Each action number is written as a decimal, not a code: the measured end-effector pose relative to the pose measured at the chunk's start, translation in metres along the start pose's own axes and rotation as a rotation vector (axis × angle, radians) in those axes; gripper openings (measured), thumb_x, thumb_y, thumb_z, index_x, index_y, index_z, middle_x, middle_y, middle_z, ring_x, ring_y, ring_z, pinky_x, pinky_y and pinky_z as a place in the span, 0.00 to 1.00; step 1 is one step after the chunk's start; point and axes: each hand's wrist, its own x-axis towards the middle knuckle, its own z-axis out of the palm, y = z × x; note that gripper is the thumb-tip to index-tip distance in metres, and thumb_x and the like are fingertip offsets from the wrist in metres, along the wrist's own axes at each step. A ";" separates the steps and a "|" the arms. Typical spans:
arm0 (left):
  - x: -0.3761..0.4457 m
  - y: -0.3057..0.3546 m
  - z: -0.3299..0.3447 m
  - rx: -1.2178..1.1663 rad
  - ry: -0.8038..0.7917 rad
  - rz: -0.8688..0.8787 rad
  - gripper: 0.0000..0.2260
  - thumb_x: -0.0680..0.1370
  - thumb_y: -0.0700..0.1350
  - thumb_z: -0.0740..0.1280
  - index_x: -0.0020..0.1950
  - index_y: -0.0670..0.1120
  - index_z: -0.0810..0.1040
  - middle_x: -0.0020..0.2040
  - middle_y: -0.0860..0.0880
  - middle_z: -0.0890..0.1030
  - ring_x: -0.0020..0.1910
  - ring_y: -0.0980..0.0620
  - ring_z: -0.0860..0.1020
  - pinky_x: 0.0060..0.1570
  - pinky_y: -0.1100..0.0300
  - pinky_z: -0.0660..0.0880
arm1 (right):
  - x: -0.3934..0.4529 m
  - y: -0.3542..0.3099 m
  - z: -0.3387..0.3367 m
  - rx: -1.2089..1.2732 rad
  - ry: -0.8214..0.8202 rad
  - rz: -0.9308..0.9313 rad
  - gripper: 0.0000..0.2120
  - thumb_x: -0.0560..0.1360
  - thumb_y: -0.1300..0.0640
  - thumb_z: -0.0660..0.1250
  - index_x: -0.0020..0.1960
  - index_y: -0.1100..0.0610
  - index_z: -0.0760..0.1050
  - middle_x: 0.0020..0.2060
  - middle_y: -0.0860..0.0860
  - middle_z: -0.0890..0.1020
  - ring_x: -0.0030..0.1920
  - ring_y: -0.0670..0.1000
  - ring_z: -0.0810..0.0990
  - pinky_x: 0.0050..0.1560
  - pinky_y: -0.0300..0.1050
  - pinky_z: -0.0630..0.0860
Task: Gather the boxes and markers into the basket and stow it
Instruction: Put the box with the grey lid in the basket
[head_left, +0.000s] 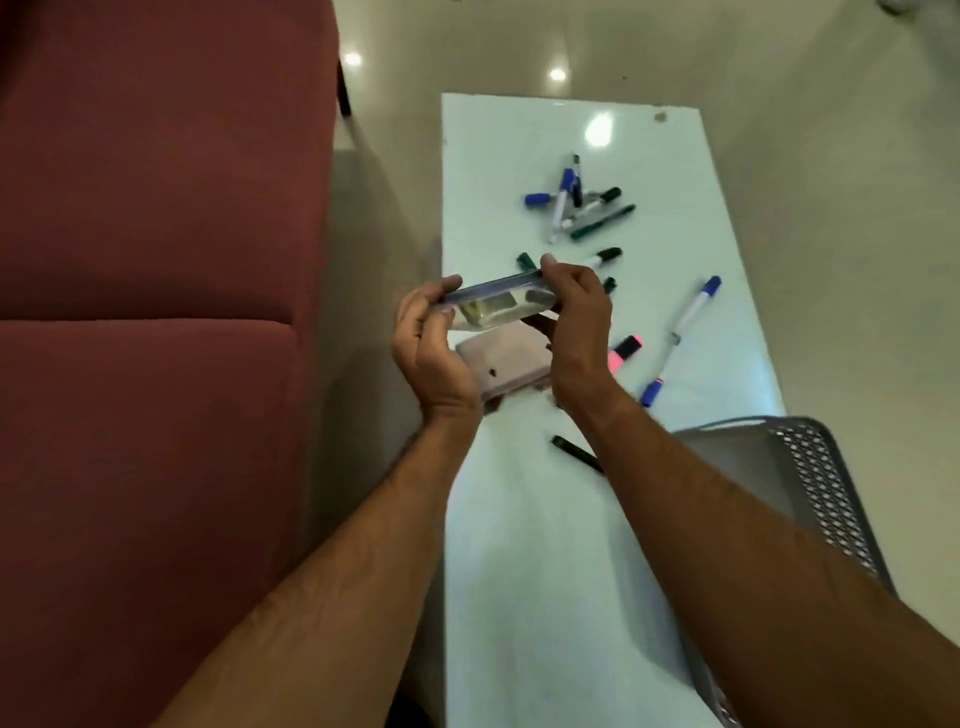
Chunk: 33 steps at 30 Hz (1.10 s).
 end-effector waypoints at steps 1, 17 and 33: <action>-0.019 -0.003 0.015 -0.032 -0.020 -0.015 0.16 0.70 0.35 0.59 0.49 0.43 0.85 0.55 0.34 0.84 0.56 0.41 0.81 0.60 0.52 0.78 | 0.000 -0.003 -0.023 0.002 0.020 -0.009 0.08 0.79 0.52 0.70 0.49 0.57 0.78 0.45 0.52 0.81 0.47 0.50 0.81 0.49 0.53 0.81; -0.224 -0.083 0.138 0.152 -0.329 -0.152 0.24 0.68 0.33 0.64 0.61 0.47 0.83 0.66 0.47 0.80 0.67 0.51 0.77 0.64 0.51 0.79 | -0.016 0.000 -0.287 -0.081 0.307 -0.153 0.13 0.72 0.71 0.68 0.55 0.63 0.80 0.47 0.53 0.82 0.46 0.48 0.81 0.44 0.38 0.78; -0.275 -0.175 0.166 0.720 -0.645 -0.052 0.24 0.69 0.24 0.64 0.62 0.40 0.82 0.62 0.44 0.83 0.60 0.56 0.76 0.61 0.74 0.73 | -0.010 0.086 -0.384 -0.471 0.550 -0.111 0.14 0.74 0.72 0.70 0.59 0.65 0.81 0.51 0.55 0.84 0.51 0.52 0.83 0.44 0.24 0.76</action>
